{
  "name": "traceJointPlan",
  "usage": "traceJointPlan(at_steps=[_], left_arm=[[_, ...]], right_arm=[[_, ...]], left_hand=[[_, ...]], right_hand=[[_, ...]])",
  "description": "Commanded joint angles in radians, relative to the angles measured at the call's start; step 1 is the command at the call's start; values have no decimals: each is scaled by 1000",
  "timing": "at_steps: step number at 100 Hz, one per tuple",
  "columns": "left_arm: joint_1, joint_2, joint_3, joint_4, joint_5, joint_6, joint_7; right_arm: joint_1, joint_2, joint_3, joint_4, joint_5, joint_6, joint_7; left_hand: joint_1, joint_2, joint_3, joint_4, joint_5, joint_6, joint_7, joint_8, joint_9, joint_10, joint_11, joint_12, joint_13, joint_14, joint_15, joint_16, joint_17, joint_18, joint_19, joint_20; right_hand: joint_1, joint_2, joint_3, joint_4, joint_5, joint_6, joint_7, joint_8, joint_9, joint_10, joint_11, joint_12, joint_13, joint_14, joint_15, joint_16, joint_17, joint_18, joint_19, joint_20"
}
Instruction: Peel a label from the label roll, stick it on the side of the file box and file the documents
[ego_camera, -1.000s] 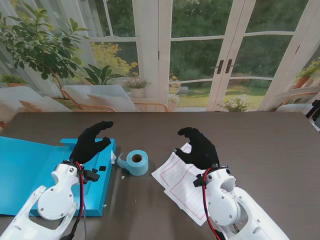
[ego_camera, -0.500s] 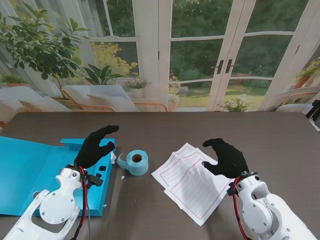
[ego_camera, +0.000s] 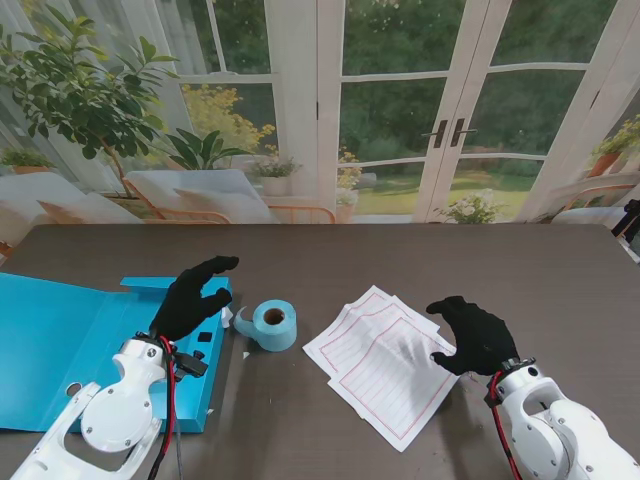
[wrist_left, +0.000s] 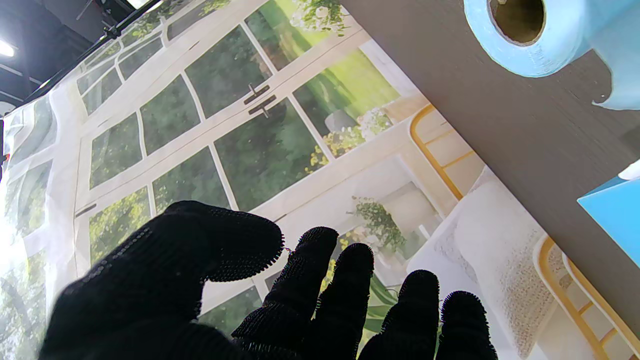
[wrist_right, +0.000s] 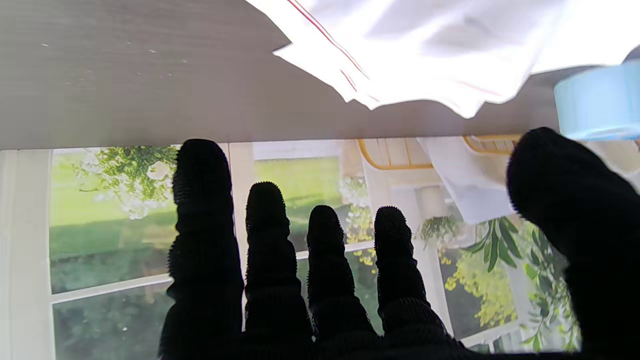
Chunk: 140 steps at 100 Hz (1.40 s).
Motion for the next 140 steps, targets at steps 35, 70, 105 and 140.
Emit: traceJointPlan(at_steps=[35, 70, 105, 140], left_arm=[[-7, -3, 3, 6, -2, -6, -16], [-78, -15, 29, 124, -90, -132, -8], [-68, -16, 50, 86, -94, -112, 0], [-55, -10, 65, 32, -54, -114, -6]], right_arm=[[-36, 37, -8, -4, -102, -9, 90], [-22, 49, -34, -15, -142, 32, 182], [16, 61, -91, -21, -200, 116, 287], [-90, 60, 26, -139, -262, 59, 281]], left_hand=[[-8, 11, 9, -1, 0, -15, -20, -7, -23, -16, -11, -7, -23, -26, -15, -7, -31, -54, -27, -22], [-4, 12, 11, 1, 1, -14, -22, -7, -26, -12, -11, -8, -25, -26, -15, -8, -38, -59, -29, -28], [-4, 11, 15, 6, 0, -17, -24, -7, -28, -15, -12, -9, -27, -28, -15, -8, -43, -65, -30, -32], [-5, 15, 10, 2, -7, -19, -26, -8, -28, -15, -12, -9, -19, -27, -13, -8, -42, -66, -31, -37]], right_hand=[[-36, -172, 81, -46, -85, 1, 7, -13, -119, -37, 4, 1, -96, -40, -16, -20, -584, -46, -47, 12], [-33, -178, 98, -48, -126, -2, 19, -4, -141, -48, 20, 7, -100, -47, -3, -21, -583, -56, -39, 14], [-16, -185, 96, -47, -149, -14, -42, -11, -150, -61, 21, 6, -94, -56, -1, -27, -584, -64, -33, 8], [-39, -182, 87, -49, -157, 27, -184, 14, -177, -51, 12, 4, -115, -59, -10, -30, -614, -75, -47, -1]])
